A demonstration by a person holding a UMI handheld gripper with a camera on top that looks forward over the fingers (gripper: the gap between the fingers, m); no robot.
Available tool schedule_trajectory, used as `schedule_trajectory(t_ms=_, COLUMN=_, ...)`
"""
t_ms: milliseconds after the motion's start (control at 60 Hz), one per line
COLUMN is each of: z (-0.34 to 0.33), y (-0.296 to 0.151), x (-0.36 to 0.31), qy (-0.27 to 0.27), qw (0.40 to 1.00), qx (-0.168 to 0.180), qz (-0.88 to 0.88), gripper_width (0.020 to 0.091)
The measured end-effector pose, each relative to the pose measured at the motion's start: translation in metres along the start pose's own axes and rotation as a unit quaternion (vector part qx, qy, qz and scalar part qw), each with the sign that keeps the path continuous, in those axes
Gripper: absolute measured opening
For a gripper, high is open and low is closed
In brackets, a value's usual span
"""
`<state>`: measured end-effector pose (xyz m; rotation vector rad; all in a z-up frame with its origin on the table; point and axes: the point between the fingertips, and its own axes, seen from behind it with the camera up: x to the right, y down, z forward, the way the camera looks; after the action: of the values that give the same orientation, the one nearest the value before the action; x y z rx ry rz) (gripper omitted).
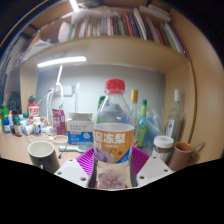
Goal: Pour water
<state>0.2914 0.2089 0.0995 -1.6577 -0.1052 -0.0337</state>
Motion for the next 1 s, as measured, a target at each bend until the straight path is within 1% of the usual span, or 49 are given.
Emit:
schedule_trajectory(t_ms=17, z=-0.002, y=-0.003, x=-0.001, qy=0.0, qw=1.0, qx=0.016, qz=-0.006, gripper_width=0.049)
schedule_trajectory(t_ms=67, z=-0.001, y=-0.002, x=0.0, qy=0.005, qw=0.999, qx=0.027, qz=-0.015, gripper_width=0.049)
schedule_trajectory(t_ms=150, z=-0.001, y=-0.001, x=0.004, qy=0.014, qw=1.0, qx=0.028, qz=-0.002, gripper_width=0.0489)
schedule_trajectory(t_ms=200, z=-0.001, y=-0.001, x=0.005, qy=0.015, qw=1.0, qx=0.024, qz=0.009, gripper_width=0.0508)
schedule_trajectory(t_ms=267, z=0.0, y=-0.002, x=0.005, qy=0.01, qw=1.0, qx=0.022, qz=0.014, gripper_width=0.0556)
schedule_trajectory(t_ms=300, z=0.0, y=-0.001, x=0.005, qy=0.004, qw=1.0, qx=0.017, qz=0.013, gripper_width=0.0587)
schedule_trajectory(t_ms=317, z=0.0, y=0.002, x=0.005, qy=0.003, qw=1.0, qx=0.008, qz=0.012, gripper_width=0.0612)
schedule_trajectory(t_ms=350, z=-0.001, y=0.011, x=0.007, qy=0.002, qw=1.0, qx=-0.017, qz=0.01, gripper_width=0.0689)
schedule_trajectory(t_ms=383, z=-0.006, y=0.017, x=0.007, qy=-0.001, qw=0.999, qx=-0.037, qz=0.01, gripper_width=0.0781)
schedule_trajectory(t_ms=417, z=-0.012, y=0.016, x=0.007, qy=-0.005, qw=0.999, qx=-0.04, qz=0.016, gripper_width=0.0847)
schedule_trajectory(t_ms=433, z=-0.015, y=0.015, x=0.007, qy=-0.006, qw=0.999, qx=-0.037, qz=0.02, gripper_width=0.0857)
schedule_trajectory(t_ms=467, z=-0.021, y=0.012, x=0.006, qy=-0.009, qw=0.999, qx=-0.034, qz=0.024, gripper_width=0.0853)
schedule_trajectory(t_ms=517, z=-0.034, y=0.012, x=0.005, qy=-0.01, qw=0.999, qx=-0.038, qz=0.017, gripper_width=0.0848)
schedule_trajectory(t_ms=700, z=-0.097, y=0.02, x=0.008, qy=0.013, qw=0.999, qx=-0.049, qz=-0.008, gripper_width=0.0843)
schedule_trajectory(t_ms=783, z=-0.132, y=0.026, x=0.003, qy=0.019, qw=0.999, qx=-0.049, qz=0.002, gripper_width=0.0845)
schedule_trajectory(t_ms=1000, z=-0.219, y=0.025, x=-0.034, qy=-0.006, qw=0.999, qx=-0.04, qz=0.014, gripper_width=0.0846)
